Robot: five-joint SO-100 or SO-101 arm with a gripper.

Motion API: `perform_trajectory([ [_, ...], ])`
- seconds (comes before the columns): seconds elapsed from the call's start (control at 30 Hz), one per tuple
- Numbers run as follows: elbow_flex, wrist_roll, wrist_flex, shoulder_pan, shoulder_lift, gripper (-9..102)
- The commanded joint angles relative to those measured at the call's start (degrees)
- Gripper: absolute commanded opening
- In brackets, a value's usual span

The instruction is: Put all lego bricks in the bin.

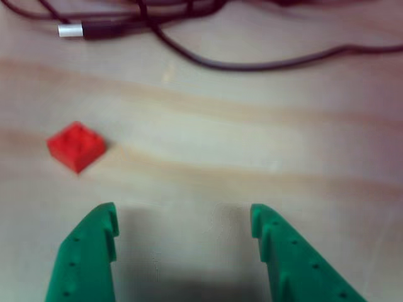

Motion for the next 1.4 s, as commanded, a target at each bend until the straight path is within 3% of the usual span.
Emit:
perform_trajectory([
  [0.0, -22.5, -2.02, 2.02, -3.08, -11.6, 25],
  [0.13, -32.87, -4.04, 4.22, -5.19, -19.51, 24],
  [0.57, -41.22, -9.05, 1.76, -6.94, -28.21, 19],
  [0.67, -42.98, -8.53, 2.72, -6.77, -28.83, 0],
  [0.73, -43.33, -7.38, 3.16, -6.33, -28.83, 1],
  [0.8, -43.51, -4.57, 3.43, -6.06, -28.92, 20],
  [0.83, -43.51, -4.22, 4.04, -5.98, -28.74, 17],
  [0.87, -43.59, -5.36, 5.36, -5.89, -28.65, 3],
  [0.9, -43.77, -4.92, 7.38, -5.8, -28.04, 0],
  [0.93, -43.95, -3.78, 9.4, -5.71, -27.51, 0],
  [1.0, -45.18, -1.05, 11.43, -5.71, -27.25, 12],
  [1.03, -47.55, -1.49, 15.38, -5.71, -27.51, 1],
  [1.1, -51.15, -1.05, 24.17, -5.45, -27.33, 0],
  [1.13, -52.29, -0.88, 25.14, -5.45, -27.77, 3],
  [1.2, -56.25, 0.35, 23.64, -5.45, -31.29, 23],
  [1.37, -67.94, 2.2, 23.99, -6.06, -41.48, 26],
])
